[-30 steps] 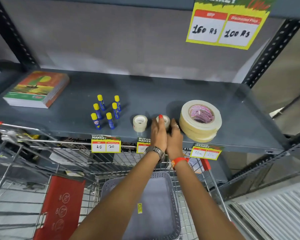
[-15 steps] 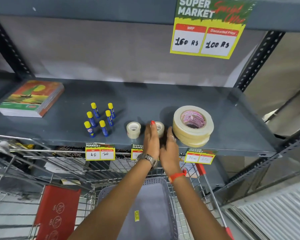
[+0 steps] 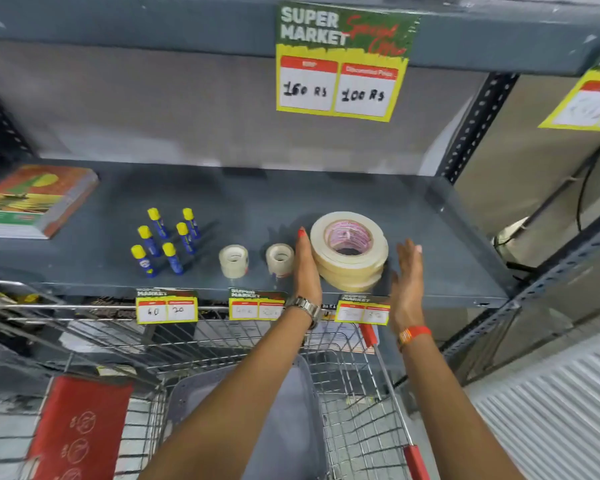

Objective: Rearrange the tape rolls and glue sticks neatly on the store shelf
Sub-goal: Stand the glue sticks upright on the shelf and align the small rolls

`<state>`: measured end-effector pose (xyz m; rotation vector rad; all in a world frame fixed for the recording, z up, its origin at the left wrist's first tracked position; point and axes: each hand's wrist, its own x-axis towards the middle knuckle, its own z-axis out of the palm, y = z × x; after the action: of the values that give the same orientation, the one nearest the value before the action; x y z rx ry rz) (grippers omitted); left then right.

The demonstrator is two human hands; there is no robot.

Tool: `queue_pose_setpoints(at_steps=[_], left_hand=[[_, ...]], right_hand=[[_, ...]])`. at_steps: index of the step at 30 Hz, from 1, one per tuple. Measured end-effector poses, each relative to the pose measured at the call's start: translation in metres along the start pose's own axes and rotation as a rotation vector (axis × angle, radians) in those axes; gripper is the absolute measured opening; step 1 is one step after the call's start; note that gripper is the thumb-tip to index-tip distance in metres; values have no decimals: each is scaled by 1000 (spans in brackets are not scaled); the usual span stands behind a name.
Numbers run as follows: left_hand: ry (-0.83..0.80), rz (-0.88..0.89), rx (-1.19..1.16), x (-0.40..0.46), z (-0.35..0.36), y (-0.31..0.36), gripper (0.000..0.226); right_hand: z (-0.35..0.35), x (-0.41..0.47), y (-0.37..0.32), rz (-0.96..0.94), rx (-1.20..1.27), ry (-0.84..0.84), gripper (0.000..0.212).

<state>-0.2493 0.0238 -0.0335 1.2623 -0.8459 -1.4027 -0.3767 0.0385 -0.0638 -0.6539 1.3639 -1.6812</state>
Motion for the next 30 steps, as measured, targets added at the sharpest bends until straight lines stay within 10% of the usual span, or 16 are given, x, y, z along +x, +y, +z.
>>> queue_pose_setpoints(at_steps=[8,30], left_hand=[[201,-81,-411,15,22,2,44],[138,-80,-293,43,31,-32,25]], right_hand=[[9,32,11,113,-67,-162,54],[7,42,26,102,59,-117,32]])
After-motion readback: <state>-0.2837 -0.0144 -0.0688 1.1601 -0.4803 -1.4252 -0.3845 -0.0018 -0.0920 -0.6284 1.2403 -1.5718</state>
